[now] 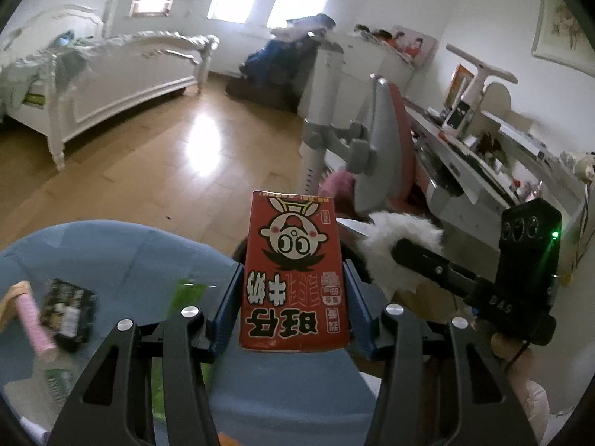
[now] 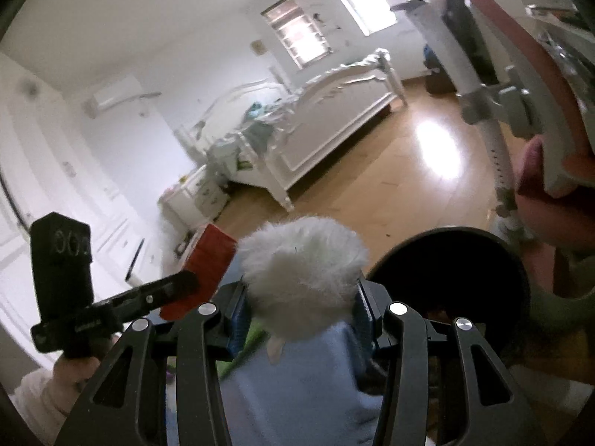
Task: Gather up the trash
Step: 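Carry the red box and white pom-pom over the black bin and open both tools, then grasp a gold wrapper strip with the left tool while the right tool grasps the pink hair roller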
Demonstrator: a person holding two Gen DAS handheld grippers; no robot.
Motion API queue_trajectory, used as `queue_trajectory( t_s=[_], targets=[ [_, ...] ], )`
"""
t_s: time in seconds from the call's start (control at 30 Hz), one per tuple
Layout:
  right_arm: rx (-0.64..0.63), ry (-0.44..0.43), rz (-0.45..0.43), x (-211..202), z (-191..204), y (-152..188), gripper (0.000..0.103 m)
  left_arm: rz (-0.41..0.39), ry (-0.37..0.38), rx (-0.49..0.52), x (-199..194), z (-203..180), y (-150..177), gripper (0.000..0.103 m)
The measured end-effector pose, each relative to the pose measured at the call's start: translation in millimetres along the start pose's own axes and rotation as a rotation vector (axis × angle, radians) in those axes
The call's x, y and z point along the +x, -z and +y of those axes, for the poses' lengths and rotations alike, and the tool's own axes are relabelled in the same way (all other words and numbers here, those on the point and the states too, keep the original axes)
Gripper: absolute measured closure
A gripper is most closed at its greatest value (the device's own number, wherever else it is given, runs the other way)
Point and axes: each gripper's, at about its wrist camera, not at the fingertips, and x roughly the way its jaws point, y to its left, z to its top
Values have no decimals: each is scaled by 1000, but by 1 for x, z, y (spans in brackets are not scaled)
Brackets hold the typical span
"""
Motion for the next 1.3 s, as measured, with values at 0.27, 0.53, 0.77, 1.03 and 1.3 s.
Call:
queue_trajectory(
  t_s=[0.27, 0.53, 0.77, 1.03, 1.3],
  targets=[
    [76, 23, 17, 16, -44, 6, 56, 68, 29, 13, 44, -15, -4, 51],
    [131, 56, 36, 31, -86, 8, 56, 130, 49, 6, 87, -16, -7, 51],
    [172, 98, 34, 43, -108, 3, 32, 155, 50, 16, 106, -18, -9, 49],
    [173, 114, 22, 40, -107, 0, 25, 128, 24, 13, 96, -15, -11, 27],
    [110, 98, 41, 36, -61, 7, 25, 57, 5, -5, 41, 0, -2, 20]
  ],
)
